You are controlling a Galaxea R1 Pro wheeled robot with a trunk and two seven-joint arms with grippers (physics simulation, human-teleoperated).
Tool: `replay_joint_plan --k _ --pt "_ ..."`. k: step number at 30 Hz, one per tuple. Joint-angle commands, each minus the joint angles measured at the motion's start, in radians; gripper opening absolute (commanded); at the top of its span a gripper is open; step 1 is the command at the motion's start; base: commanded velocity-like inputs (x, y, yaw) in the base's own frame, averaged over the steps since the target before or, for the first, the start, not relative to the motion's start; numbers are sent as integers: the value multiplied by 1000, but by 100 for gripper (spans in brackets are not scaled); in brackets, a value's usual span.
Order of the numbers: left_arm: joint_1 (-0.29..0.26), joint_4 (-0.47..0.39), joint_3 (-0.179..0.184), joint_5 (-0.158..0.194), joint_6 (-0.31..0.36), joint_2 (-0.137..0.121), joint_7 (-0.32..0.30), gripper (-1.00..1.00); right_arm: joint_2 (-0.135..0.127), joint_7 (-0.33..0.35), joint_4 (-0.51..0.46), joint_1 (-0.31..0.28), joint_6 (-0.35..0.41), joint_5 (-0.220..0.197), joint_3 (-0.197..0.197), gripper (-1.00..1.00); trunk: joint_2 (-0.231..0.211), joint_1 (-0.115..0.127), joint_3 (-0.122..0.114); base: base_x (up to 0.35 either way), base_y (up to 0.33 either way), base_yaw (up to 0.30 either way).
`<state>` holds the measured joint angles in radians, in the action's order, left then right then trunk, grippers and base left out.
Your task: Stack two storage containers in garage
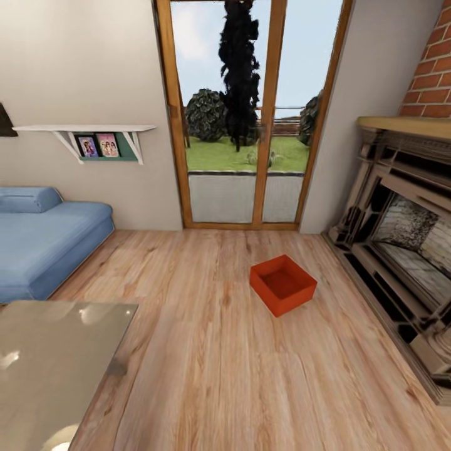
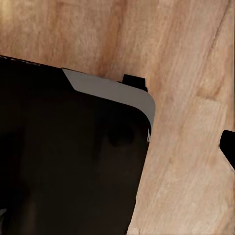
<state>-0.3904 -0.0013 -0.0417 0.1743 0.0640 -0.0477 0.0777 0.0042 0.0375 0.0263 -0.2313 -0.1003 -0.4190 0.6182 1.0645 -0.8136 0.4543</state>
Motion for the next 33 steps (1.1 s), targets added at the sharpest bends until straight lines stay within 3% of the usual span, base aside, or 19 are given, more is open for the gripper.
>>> replay_joint_plan --k 1,33 --pt "-1 0 -4 5 4 0 2 100 0 4 3 -1 -6 -11 8 100 1 -1 1 322 0 243" --pt "-1 0 -4 5 4 0 2 100 0 4 3 -1 -6 -11 8 100 1 -1 1 322 0 25"
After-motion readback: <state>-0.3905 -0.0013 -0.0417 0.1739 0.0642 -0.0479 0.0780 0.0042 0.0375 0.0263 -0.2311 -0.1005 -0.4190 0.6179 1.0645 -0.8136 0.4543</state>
